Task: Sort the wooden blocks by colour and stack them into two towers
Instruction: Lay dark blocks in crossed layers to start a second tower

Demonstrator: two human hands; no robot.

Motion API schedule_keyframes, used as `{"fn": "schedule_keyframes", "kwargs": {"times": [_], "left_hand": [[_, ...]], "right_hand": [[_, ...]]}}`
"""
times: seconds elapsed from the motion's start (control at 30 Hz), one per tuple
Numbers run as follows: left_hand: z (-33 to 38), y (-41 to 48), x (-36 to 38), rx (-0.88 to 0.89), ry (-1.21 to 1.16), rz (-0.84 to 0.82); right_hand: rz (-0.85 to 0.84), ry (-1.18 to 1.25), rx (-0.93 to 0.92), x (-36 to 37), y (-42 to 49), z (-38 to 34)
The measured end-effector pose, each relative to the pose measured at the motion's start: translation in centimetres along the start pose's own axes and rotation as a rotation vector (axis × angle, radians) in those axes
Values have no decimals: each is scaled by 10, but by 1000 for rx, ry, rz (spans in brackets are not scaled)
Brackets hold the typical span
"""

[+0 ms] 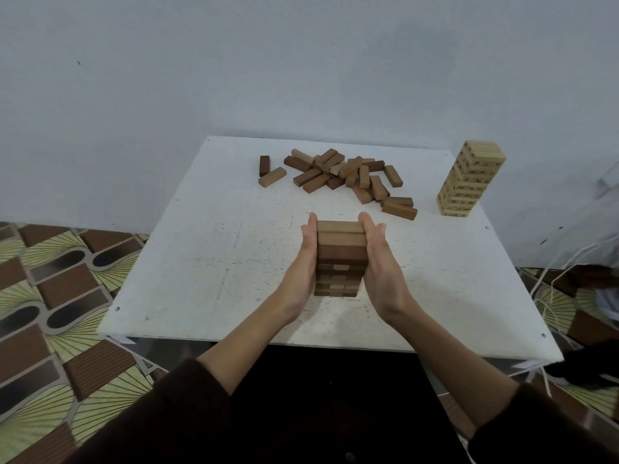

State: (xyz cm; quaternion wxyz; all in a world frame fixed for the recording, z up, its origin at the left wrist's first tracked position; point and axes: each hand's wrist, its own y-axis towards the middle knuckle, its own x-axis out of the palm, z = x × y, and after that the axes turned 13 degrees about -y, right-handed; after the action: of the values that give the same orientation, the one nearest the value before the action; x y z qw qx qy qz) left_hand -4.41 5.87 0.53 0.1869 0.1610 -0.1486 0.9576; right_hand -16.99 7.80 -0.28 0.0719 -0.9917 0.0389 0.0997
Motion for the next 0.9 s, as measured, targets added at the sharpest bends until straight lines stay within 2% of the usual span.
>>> {"fn": "schedule_keyframes", "kwargs": {"times": [0.07,0.3,0.47,0.7,0.9], "left_hand": [[1,-4,1,7,92,-10],[-1,2,-2,6,10,-43],[-9,3,-11,46,60,-79],[0,16,-50,168,310,-184],[18,24,-43,218,501,-245]], "right_hand": [[-17,66,30,0,-1,-2],[11,9,66,0,-2,6],[-12,-35,-1,-2,-3,8],[-140,-300,-166,-40,6,-4],[-222,-552,-275,-48,18,-15]]}}
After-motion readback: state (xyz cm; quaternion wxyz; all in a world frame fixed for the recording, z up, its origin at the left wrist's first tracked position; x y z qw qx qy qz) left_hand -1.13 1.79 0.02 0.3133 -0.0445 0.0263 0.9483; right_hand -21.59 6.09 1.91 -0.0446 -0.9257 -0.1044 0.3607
